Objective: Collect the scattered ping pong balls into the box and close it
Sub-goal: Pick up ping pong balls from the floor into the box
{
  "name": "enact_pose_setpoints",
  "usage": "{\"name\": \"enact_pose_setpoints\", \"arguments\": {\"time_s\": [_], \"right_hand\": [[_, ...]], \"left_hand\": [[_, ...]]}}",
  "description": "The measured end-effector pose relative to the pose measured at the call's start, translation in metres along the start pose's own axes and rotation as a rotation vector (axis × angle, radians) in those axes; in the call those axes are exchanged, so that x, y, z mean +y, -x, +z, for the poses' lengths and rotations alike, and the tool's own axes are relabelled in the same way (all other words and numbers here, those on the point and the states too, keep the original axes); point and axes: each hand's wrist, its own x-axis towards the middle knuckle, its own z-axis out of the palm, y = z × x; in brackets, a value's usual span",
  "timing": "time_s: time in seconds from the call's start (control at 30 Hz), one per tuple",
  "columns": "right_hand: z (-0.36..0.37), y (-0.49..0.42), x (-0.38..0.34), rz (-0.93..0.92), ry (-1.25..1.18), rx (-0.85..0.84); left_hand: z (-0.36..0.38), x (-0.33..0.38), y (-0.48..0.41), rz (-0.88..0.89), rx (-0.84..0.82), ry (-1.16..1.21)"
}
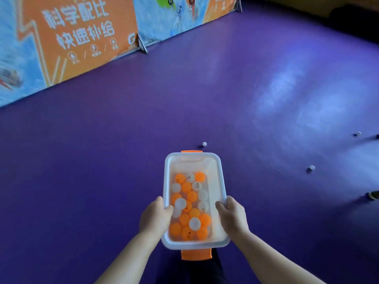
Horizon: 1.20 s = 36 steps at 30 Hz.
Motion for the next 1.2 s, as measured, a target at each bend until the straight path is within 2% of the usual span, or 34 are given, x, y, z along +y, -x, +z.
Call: {"name": "enact_pose_setpoints", "arguments": {"time_s": [0.13,0.37,0.47,0.73,1.0,1.2], "right_hand": [[0.001,-0.081,-0.026,0.012,0.000,-0.075],[-0.018,-0.210,-0.103,-0.007,0.194,-0.268],[-0.031,-0.257,-0.132,-0.031,0.315,-0.288],[-0.038,-0.378,-0.186,-0.026,0.262,-0.256],[-0.011,-0.547,-0.220,0.122,0.322,-0.259],[0.031,-0.686,-0.208,0.224,0.462,-0.335]], "left_hand": [[-0.003,0.036,-0.065,-0.050,0.004,-0.003],[-0.022,0.109,-0.170,-0.166,0.091,0.043],[-0.027,0.139,-0.212,-0.200,0.101,0.092],[-0.035,0.191,-0.337,-0.256,0.111,0.096],[-0.025,0.236,-0.516,-0.321,0.021,0.090],[-0.006,0.244,-0.641,-0.395,0.054,0.021]]}}
